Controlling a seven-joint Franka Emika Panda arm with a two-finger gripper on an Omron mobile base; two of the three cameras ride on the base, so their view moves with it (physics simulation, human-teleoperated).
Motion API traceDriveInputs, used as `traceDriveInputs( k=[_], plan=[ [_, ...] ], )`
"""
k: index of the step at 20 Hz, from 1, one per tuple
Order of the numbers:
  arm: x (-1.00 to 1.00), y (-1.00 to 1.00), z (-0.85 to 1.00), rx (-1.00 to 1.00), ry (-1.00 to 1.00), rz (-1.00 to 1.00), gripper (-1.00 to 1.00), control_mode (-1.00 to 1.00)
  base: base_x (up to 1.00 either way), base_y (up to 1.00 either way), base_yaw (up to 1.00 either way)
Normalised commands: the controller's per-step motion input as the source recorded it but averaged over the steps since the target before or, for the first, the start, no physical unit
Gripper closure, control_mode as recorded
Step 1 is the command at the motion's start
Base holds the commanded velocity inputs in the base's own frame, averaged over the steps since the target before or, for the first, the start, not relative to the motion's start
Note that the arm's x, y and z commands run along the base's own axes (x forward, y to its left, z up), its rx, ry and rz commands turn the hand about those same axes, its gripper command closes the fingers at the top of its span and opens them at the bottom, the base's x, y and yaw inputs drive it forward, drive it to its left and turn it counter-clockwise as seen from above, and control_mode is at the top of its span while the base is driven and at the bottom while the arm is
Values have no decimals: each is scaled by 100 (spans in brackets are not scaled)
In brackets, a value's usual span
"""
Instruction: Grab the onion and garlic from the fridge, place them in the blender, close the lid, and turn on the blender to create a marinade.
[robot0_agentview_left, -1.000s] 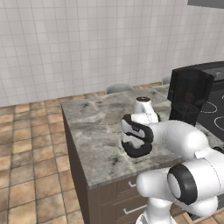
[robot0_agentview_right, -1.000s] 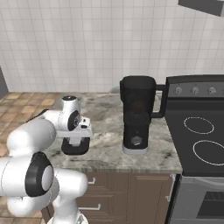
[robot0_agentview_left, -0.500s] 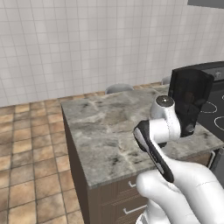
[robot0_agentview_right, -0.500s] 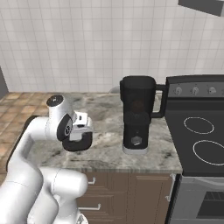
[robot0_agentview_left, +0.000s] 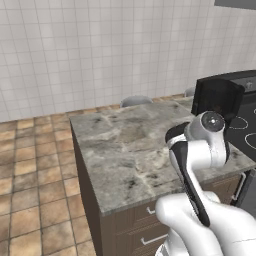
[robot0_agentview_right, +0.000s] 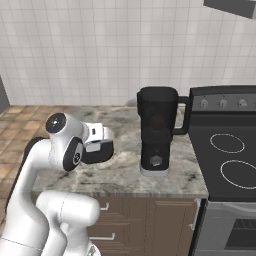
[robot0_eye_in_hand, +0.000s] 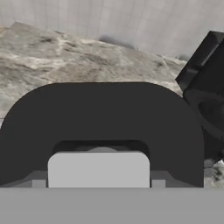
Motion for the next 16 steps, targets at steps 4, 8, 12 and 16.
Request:
traceDriveInputs(
  k=[4, 8, 12, 16],
  plan=[
    [0, -27, 100, -4, -13, 0, 100, -100, 0, 0, 0],
    [-1, -21, 100, -3, -8, 0, 100, -100, 0, 0, 0],
    [-7, -19, 100, -3, -8, 0, 100, -100, 0, 0, 0],
    [-21, -14, 100, -2, -9, 0, 100, -100, 0, 0, 0]
  ],
)
